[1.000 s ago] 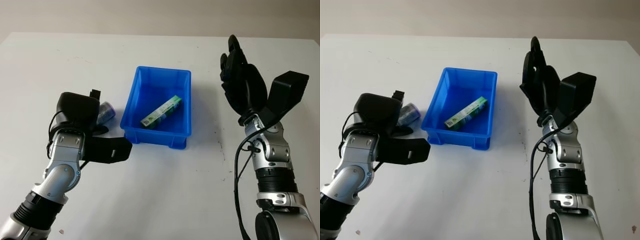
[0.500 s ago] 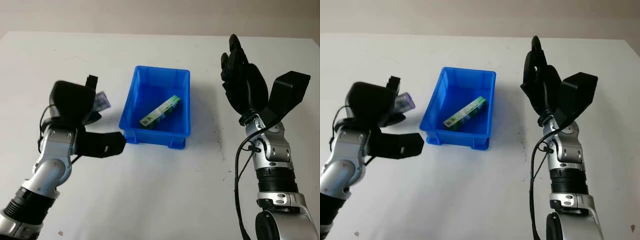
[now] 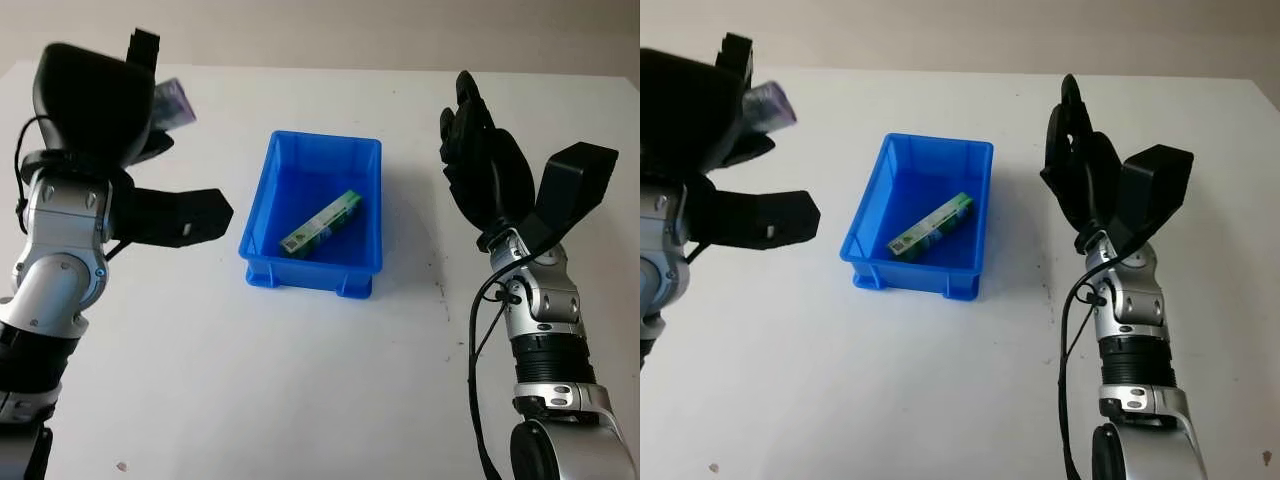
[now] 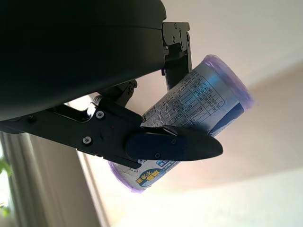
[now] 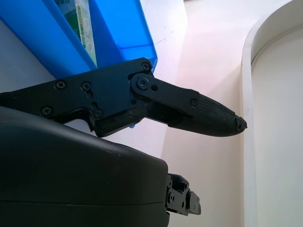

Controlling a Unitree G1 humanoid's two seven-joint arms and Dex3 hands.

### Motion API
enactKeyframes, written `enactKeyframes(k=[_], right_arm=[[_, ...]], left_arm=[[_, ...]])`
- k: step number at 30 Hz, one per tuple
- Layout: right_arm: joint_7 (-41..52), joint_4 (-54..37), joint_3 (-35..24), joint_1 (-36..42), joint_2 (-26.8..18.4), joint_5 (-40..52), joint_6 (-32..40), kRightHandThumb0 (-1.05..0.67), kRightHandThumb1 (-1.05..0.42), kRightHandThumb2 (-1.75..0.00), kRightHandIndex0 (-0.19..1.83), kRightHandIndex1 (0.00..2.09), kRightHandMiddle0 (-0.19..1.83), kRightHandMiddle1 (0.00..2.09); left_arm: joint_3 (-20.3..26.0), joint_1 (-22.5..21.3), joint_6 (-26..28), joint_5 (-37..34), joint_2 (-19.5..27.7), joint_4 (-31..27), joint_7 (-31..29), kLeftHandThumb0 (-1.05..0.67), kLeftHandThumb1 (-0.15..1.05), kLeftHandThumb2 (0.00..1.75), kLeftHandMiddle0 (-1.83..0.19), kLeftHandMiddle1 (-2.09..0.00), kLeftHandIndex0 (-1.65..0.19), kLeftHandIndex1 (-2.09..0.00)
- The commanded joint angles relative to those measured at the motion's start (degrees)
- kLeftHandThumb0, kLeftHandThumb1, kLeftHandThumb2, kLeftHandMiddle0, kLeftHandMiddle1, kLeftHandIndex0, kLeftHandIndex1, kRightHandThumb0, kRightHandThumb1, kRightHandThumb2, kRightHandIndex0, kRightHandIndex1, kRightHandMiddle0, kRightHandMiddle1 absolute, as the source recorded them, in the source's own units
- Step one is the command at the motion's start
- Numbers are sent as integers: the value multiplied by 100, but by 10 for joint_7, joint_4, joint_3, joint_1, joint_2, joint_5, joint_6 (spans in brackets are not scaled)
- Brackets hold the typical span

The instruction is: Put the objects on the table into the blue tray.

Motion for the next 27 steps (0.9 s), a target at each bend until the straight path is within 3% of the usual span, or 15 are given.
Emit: enactKeyframes(k=[1, 4, 6, 7, 8, 9, 11, 13, 16, 20, 24, 25, 27], right_arm=[[0, 3, -1, -11, -3, 1, -4, -74, -105, -74, -19, 0, -19, 0], [-2, 4, 0, -12, -2, -2, -5, -75, -105, -73, -19, 0, -19, 0], [-3, 4, 1, -12, -2, -4, -6, -75, -105, -73, -19, 0, -19, 0], [-3, 4, 0, -12, -1, -3, -7, -75, -105, -73, -19, 0, -19, 0], [-3, 4, 0, -12, -1, -2, -7, -75, -105, -73, -19, 0, -19, 0], [-3, 4, 0, -12, -1, -2, -8, -74, -105, -73, -19, 0, -19, 0], [-5, 1, -1, -11, 0, -2, -6, -74, -105, -73, -19, 0, -19, 0], [-5, 0, -1, -9, -1, -1, -6, -74, -105, -73, -19, 0, -19, 0], [-8, -6, -2, -6, -2, -2, -5, -74, -105, -73, -19, 0, -19, 0], [-9, -13, -2, -1, -7, -3, 0, -75, -105, -72, -19, 0, -19, 0], [-9, -22, -4, 5, -8, -1, 3, -75, -105, -72, -19, 0, -19, 0], [-9, -24, -4, 6, -8, -1, 3, -75, -105, -72, -19, 0, -19, 0], [-9, -27, -4, 8, -8, -2, 5, -76, -105, -73, -19, 0, -19, 0]], left_arm=[[-2, -31, -10, -9, -12, -16, 9, -52, 105, 39, -88, -209, -30, -208], [-15, -48, -37, -32, -31, -20, 38, -46, 105, 26, -96, -209, -43, -209], [-27, -58, -46, -28, -40, -23, 31, -48, 105, 32, -97, -209, -42, -209], [-33, -64, -51, -27, -47, -25, 31, -49, 105, 34, -96, -209, -32, -198], [-38, -69, -59, -30, -54, -24, 36, -50, 105, 37, -94, -209, -22, -174], [-45, -73, -63, -29, -62, -21, 43, -50, 105, 37, -95, -209, -20, -172], [-66, -83, -75, -10, -70, -7, 52, -49, 105, 38, -91, -209, -29, -188], [-82, -92, -98, -12, -75, 10, 65, -47, 105, 35, -88, -209, -37, -189], [-96, -103, -110, -31, -97, 25, 50, -49, 105, 41, -81, -209, -29, -202], [-116, -109, -118, -39, -122, 32, 16, -50, 105, 53, -89, -209, -22, -208], [-136, -102, -133, -47, -136, 47, 6, -49, 105, 52, -83, -209, -12, -181], [-137, -100, -140, -57, -139, 53, 9, -48, 105, 41, -83, -209, -15, -158], [-132, -94, -153, -87, -141, 60, 15, -45, 105, 37, -82, -209, -19, -139]])
